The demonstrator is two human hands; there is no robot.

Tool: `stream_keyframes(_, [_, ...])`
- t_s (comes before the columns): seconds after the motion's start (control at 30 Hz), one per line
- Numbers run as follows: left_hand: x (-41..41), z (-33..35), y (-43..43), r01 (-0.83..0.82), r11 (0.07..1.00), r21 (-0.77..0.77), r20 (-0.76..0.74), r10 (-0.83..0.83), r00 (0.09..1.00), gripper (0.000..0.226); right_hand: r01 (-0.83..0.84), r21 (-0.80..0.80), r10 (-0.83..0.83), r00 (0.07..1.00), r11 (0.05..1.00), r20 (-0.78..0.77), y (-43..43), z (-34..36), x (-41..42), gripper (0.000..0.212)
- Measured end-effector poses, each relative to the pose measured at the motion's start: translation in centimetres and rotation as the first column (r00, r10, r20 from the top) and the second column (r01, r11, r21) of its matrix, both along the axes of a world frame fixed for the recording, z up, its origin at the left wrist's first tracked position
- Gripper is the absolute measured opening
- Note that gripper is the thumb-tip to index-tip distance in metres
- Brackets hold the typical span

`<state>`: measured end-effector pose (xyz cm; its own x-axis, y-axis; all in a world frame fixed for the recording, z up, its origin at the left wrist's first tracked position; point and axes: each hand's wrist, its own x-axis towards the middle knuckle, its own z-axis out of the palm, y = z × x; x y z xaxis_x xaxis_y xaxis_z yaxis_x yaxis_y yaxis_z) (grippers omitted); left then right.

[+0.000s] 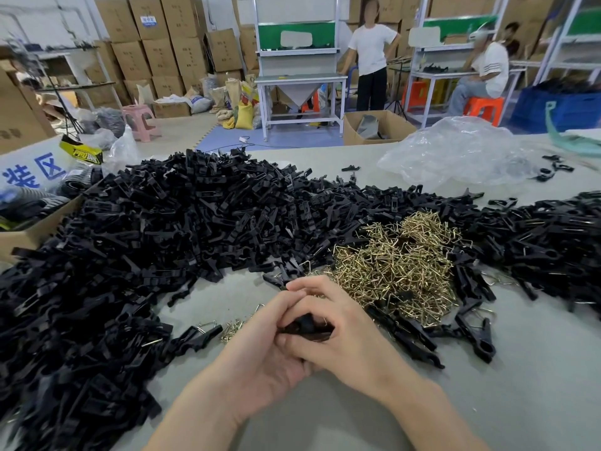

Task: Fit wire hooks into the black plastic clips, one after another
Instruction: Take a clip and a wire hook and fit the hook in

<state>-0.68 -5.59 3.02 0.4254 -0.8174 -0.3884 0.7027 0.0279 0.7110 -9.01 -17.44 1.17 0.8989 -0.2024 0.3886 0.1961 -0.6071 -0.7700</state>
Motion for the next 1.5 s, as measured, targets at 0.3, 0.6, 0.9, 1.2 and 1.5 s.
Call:
stream_keyframes(0.3, [-0.9, -0.5, -1.0, -0.068, 0.997, 0.034, 0.154, 0.062, 0.986, 0.018, 0.005, -0.027, -0.006, 1.000, 1.000, -0.006, 0.4, 0.0, 0.2, 0.018])
stream_keyframes(0.6, [-1.2, -0.5, -1.3, -0.098, 0.994, 0.054, 0.230, 0.083, 0.970, 0.027, 0.007, -0.031, -0.007, 1.000, 1.000, -0.011, 0.3, -0.4, 0.2, 0.017])
stream_keyframes(0.9, [-0.5, -0.1, -0.9, -0.014, 0.999, -0.031, 0.171, 0.019, 0.985, 0.055, 0.187, -0.207, -0.164, 0.979, 0.960, 0.119, -0.7, -0.9, -0.5, 0.026])
stream_keyframes(1.2, [0.0, -1.0, -0.5, -0.032, 0.999, 0.010, 0.229, 0.029, 0.973, 0.059, 0.364, 0.055, -0.368, 0.914, 0.930, 0.171, -2.1, 0.9, -3.5, 0.021])
stream_keyframes(1.5, [0.2, -0.2, 1.2, -0.620, 0.783, 0.052, 0.916, 0.210, 0.342, 0.024, 0.254, 0.941, -0.740, 0.673, 0.222, -0.007, -13.7, 11.2, -8.6, 0.070])
